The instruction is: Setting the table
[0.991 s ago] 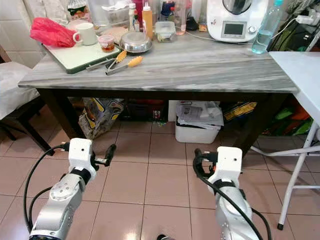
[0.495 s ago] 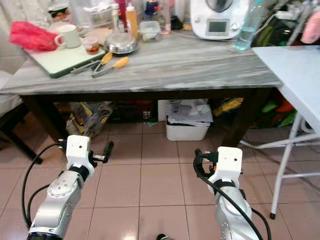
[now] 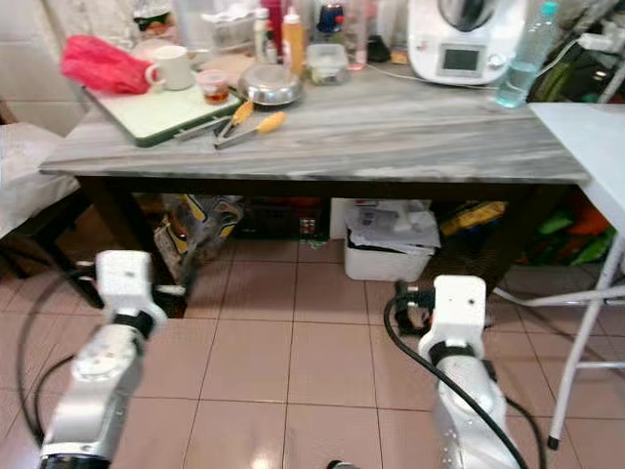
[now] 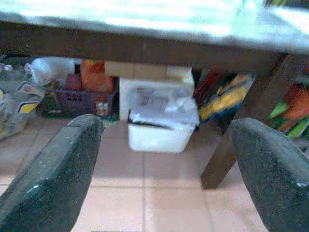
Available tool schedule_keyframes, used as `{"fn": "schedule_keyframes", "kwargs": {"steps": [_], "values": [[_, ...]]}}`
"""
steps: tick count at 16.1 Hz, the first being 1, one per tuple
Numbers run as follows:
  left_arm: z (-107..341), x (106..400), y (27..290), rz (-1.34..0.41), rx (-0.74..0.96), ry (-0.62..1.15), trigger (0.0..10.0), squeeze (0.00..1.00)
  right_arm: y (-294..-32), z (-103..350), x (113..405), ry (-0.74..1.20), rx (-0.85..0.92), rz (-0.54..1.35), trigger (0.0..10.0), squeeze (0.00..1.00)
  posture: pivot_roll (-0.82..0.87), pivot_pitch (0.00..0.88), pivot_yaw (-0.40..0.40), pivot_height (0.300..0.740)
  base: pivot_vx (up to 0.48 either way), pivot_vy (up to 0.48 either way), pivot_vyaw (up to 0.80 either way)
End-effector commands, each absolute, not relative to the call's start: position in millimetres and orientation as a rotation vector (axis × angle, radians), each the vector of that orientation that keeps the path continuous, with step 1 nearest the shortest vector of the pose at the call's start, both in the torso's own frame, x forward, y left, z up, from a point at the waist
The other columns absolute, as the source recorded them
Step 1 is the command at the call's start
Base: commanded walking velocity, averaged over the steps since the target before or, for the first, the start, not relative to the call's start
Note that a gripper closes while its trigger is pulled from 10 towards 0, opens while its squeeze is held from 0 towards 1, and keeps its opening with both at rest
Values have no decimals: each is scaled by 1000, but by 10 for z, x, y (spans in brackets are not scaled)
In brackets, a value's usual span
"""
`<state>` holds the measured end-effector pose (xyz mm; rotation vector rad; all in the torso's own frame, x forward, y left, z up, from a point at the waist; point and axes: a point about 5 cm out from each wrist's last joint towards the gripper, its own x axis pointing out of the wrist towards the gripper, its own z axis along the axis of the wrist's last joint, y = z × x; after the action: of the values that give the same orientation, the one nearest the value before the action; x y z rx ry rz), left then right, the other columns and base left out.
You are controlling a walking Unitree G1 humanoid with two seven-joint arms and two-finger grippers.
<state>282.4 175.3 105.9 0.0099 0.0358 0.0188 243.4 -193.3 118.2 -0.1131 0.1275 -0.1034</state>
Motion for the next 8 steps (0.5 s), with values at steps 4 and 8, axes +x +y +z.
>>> {"fn": "schedule_keyframes", "kwargs": {"steps": [4, 8], "values": [[1158, 2659, 1843, 33, -4, -6, 10000, 0, -1828, 1516, 2324, -30, -136, -82, 10000, 0, -111, 53, 32, 740, 0, 0, 0], [999, 2566, 1882, 19, 41, 57, 10000, 0, -1750, 1409, 2212, 16, -98, -18, 10000, 0, -118, 49, 39, 740, 0, 0, 0]]}}
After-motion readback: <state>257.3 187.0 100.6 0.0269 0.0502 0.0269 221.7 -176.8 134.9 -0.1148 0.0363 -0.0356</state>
